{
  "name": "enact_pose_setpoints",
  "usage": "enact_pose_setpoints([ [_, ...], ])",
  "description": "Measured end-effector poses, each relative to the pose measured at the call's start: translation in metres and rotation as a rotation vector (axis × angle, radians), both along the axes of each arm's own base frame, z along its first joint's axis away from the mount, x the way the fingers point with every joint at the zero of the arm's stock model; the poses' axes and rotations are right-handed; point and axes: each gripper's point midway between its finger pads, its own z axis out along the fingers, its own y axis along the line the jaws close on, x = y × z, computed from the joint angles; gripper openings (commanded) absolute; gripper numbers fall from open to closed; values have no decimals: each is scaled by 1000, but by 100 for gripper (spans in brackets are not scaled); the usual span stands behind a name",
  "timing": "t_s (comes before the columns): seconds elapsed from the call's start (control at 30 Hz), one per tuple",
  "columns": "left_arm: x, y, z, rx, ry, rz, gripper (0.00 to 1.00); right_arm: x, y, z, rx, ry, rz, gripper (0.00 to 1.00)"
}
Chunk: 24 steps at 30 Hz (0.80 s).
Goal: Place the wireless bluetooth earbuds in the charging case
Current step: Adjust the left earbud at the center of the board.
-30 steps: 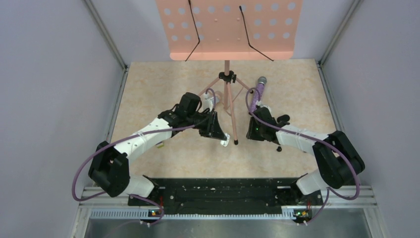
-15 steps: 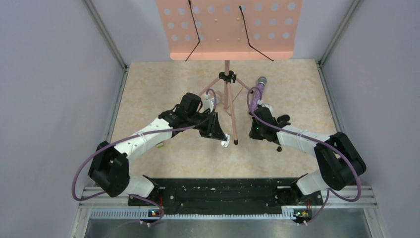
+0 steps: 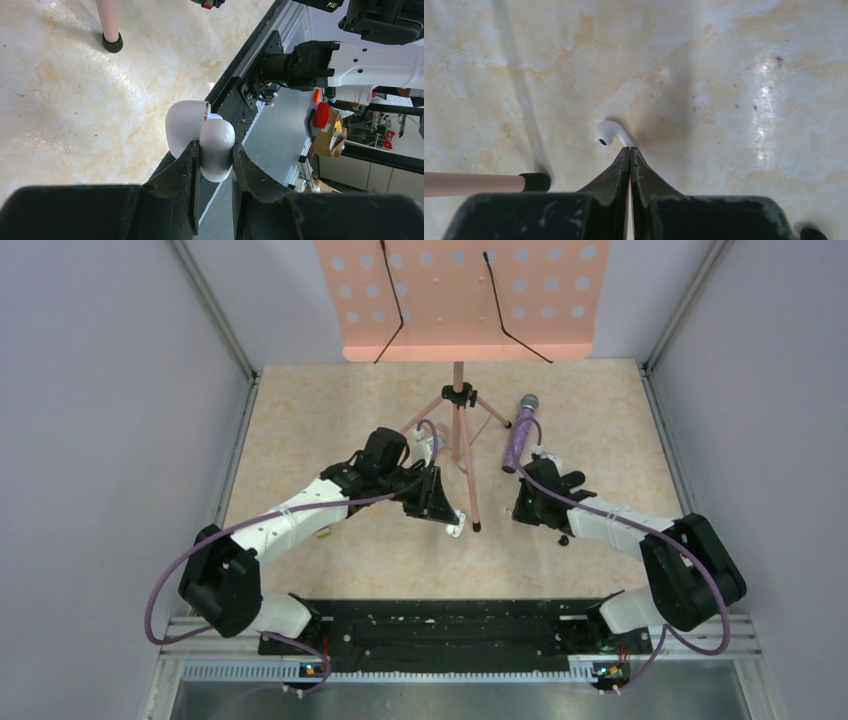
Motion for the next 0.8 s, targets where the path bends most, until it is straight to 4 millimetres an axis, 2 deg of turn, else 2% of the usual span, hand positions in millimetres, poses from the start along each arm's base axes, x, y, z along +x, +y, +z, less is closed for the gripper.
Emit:
enact_pose_setpoints([
  [0.2, -1, 0, -1, 5, -1, 1, 0, -4, -15, -6, 26, 24, -41, 0],
  [0.3, -1, -1, -1, 8, -2, 1, 0, -3, -14, -2, 48, 16, -33, 11],
  [0.43, -1, -1, -2, 11, -2, 2, 0, 3, -8, 20, 84, -58, 0, 29],
  [0.5, -2, -1, -2, 11, -3, 0, 0, 7, -6, 31, 94, -100, 13, 33],
  [0.6, -2, -1, -2, 11, -2, -1, 0, 11, -3, 34, 95, -126, 39, 35],
  [0.8, -3, -1, -2, 15, 2, -2, 0, 8, 8, 15, 38, -72, 107, 30],
])
